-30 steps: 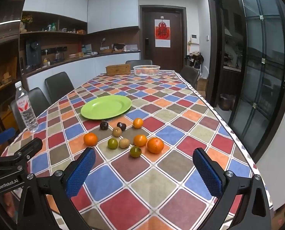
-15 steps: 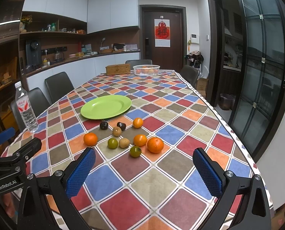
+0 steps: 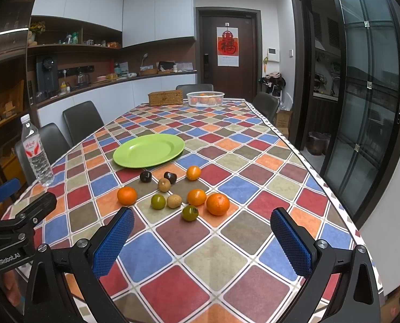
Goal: Organize fruits
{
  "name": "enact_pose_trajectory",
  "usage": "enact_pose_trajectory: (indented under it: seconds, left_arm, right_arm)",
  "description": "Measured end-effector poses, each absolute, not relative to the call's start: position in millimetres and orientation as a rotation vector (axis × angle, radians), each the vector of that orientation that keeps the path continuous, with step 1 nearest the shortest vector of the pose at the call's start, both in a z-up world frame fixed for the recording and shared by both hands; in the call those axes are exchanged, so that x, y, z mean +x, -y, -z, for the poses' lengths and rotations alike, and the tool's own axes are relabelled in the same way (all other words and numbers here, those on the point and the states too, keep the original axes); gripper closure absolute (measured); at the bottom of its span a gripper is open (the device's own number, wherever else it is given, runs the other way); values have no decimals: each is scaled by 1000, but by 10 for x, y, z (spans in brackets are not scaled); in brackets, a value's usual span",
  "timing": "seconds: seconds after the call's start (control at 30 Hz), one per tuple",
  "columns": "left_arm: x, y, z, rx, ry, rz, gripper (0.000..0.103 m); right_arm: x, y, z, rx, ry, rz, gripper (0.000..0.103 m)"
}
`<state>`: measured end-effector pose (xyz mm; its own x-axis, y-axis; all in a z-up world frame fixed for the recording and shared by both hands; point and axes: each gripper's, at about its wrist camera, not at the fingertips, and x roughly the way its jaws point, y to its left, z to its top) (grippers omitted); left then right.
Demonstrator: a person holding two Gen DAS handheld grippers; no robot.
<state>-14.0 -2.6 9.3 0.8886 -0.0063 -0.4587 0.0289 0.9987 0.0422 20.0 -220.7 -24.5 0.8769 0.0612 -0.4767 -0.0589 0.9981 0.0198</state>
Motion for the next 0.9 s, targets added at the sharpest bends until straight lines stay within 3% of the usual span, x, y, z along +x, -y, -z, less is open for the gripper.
enact_pose_trajectory:
  seconds: [0.9]
  left_arm:
    - [-141, 17, -120, 47, -469, 18, 0]
  right_arm:
    - [204, 2207, 259, 4, -496, -63, 1]
